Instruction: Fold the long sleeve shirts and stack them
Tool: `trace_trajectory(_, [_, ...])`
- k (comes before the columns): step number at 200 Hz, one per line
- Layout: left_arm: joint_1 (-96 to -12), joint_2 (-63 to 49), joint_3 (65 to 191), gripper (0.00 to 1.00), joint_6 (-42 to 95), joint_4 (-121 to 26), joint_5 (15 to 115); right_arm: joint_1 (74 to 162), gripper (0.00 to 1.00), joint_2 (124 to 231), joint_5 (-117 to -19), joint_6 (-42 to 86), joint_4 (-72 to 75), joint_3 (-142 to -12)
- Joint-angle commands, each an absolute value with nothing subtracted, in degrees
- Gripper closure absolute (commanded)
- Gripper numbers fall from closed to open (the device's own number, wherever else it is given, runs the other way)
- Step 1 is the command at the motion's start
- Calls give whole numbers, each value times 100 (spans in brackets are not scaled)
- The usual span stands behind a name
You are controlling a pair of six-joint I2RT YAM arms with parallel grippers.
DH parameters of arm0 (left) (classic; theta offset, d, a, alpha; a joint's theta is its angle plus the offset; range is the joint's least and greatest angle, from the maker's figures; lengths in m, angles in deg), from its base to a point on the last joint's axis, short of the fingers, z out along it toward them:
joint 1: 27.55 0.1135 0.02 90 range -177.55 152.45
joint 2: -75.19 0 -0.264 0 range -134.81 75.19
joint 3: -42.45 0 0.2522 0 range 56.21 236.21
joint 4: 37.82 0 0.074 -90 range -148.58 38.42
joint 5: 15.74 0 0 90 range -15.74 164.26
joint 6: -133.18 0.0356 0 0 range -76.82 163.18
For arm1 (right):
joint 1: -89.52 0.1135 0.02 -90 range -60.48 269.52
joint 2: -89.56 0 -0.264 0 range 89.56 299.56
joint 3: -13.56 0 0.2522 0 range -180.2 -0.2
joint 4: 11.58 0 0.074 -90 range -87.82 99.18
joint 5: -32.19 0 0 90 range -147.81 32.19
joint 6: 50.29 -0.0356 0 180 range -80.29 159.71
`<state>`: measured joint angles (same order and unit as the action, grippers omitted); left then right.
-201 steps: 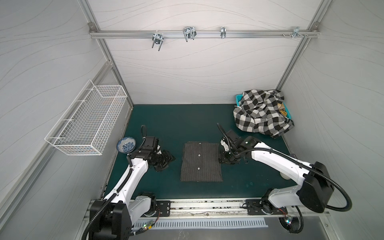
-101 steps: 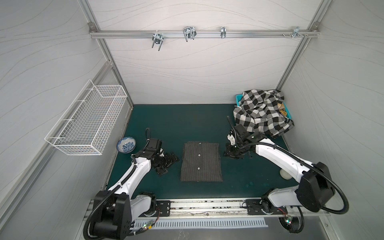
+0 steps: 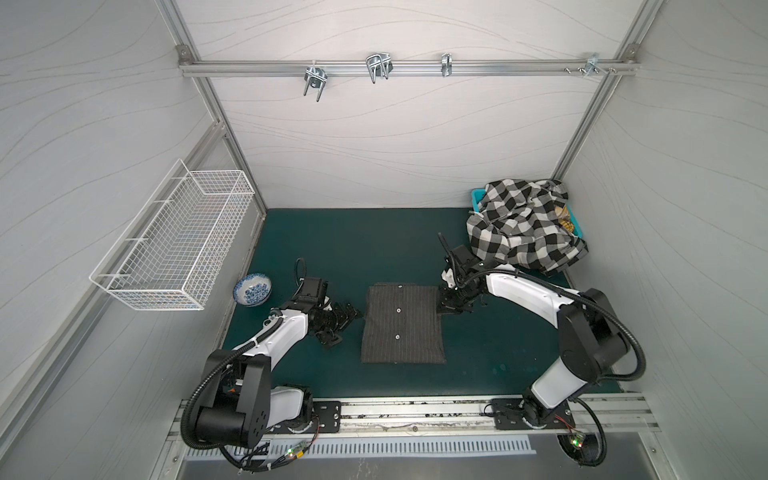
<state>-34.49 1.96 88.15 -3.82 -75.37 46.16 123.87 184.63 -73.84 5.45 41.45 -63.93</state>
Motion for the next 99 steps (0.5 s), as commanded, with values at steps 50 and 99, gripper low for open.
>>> trace_trajectory(50, [-3482, 53, 8680, 6, -411, -7294, 4638, 12380, 58, 18942, -7384, 890, 4072, -6629])
trace_trajectory(99, [-3476, -8, 8600, 7, -371, -7284, 4657, 12394, 61, 19213, -7477, 856, 3881, -6647])
